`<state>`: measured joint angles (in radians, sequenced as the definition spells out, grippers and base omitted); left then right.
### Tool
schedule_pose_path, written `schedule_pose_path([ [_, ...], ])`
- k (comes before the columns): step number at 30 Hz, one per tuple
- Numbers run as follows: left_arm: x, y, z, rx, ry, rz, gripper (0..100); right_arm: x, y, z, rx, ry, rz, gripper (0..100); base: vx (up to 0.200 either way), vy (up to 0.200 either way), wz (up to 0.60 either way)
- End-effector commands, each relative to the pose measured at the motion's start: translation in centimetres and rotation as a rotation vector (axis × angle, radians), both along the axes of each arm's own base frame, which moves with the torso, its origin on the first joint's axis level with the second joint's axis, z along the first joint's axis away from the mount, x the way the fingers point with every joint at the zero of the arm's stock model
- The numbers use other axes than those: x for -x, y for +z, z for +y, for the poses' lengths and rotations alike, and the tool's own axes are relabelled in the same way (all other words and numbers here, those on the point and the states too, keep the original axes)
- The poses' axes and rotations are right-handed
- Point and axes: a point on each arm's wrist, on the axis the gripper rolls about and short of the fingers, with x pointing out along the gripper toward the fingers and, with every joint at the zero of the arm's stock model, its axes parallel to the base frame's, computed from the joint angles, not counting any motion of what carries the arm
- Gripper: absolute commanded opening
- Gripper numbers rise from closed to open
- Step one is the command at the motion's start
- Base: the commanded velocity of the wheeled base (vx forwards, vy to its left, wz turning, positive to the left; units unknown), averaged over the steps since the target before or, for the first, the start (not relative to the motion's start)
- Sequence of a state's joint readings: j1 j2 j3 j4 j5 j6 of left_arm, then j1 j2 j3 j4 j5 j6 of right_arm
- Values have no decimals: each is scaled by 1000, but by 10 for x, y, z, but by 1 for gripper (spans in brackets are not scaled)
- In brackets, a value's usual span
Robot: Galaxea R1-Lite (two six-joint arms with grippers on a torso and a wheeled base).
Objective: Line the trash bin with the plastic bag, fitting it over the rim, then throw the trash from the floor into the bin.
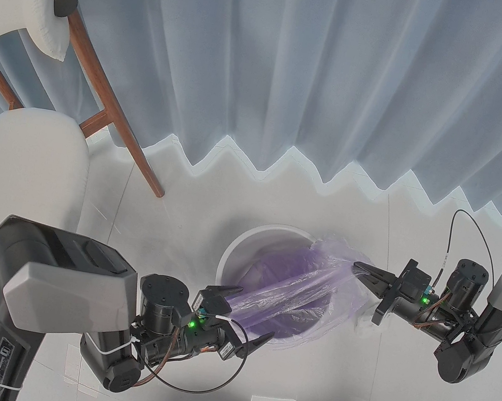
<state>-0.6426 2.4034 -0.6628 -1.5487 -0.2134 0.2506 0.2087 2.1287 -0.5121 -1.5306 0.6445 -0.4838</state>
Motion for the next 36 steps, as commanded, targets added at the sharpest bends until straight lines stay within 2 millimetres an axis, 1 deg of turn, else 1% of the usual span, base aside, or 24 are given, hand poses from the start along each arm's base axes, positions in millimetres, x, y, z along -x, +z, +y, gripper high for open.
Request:
schedule_pose_path([
  [1,-4,-13,-2,-15,12,15,100,1,0,0,1,1,2,0,0,0,0],
  [3,-8,-24,-3,-24,19,26,100,2,1,0,1,1,1,0,0,0,0],
  [4,-10,-25,-4,-22,19,23,100,2,1,0,1,1,-1,0,0,0,0],
  [8,-16,-19,-10,3,18,-7,100,2,2,0,0,1,-2,0,0,0,0],
  [10,-16,-19,-8,1,21,-5,100,2,2,0,0,1,-2,0,0,0,0],
  [11,-18,-18,-8,6,23,-11,0,2,1,0,0,1,-2,0,0,0,0],
  [16,-21,-15,-4,11,38,-16,0,-2,4,1,-9,1,-14,0,0,0,0],
  [18,-23,-4,0,26,51,-34,0,-4,9,1,-25,-2,-17,0,0,0,0],
  [20,-25,23,10,68,70,-79,0,-5,18,1,-79,1,-6,0,0,0,0],
  [21,-27,30,16,75,81,-91,0,-5,19,1,-103,2,7,0,0,0,0],
  [23,-32,40,28,89,103,-107,0,-7,20,2,-150,4,37,0,0,0,0],
  [24,-35,42,32,94,106,-108,0,-10,20,3,-172,4,56,0,0,0,0],
  [26,-39,42,36,108,113,-96,0,-16,19,4,-205,7,83,0,0,0,0],
  [29,-41,43,42,189,136,-12,0,-34,16,11,-289,17,138,0,0,0,0],
  [32,-45,53,47,295,145,59,0,-50,17,14,-362,24,176,0,0,0,0],
  [33,-45,53,47,295,145,59,0,-50,17,14,-362,24,176,0,0,0,0],
  [36,-55,57,55,365,139,141,0,-65,16,19,-451,38,242,0,0,0,0],
])
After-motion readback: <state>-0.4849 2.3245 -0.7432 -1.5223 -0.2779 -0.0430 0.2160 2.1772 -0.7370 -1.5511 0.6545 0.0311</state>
